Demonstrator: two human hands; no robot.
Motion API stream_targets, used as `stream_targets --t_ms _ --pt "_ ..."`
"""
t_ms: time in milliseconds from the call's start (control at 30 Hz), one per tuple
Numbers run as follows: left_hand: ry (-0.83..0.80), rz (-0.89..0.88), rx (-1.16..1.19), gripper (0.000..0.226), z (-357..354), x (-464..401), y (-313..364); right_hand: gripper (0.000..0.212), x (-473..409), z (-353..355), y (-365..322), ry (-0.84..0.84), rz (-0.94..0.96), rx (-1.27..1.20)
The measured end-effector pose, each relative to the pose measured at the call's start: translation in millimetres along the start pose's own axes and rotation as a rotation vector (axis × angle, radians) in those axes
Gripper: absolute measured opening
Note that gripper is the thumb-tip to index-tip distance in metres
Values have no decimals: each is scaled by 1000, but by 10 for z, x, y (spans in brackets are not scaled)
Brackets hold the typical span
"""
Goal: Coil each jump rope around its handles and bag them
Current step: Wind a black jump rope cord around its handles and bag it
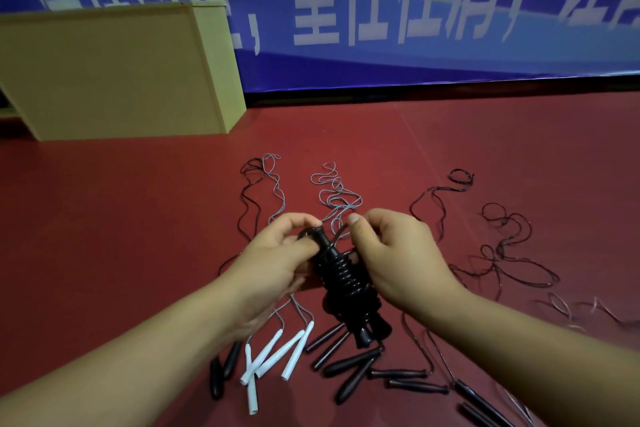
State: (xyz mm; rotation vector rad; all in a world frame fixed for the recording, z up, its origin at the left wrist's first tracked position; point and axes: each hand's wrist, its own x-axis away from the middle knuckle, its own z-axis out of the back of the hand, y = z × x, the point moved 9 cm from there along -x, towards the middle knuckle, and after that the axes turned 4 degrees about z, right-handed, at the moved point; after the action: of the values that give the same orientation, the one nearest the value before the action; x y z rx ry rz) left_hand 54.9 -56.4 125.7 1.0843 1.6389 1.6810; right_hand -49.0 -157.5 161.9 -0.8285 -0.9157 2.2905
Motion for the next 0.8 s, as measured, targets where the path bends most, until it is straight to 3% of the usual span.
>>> stream_targets --t_ms 200,333,700,800 --pt "63 53 159 28 -19 -21 -31 47 -42 217 16 203 4 -1" --pt "50 19 120 26 -173 0 -11 48 -35 231 -18 231 10 -10" --pt "163 -171 8 32 -87 30 203 30 160 4 -194 32 53 -231" --pt "194 -231 -61 41 -1 65 261 25 198 -90 -236 -66 -38 -464"
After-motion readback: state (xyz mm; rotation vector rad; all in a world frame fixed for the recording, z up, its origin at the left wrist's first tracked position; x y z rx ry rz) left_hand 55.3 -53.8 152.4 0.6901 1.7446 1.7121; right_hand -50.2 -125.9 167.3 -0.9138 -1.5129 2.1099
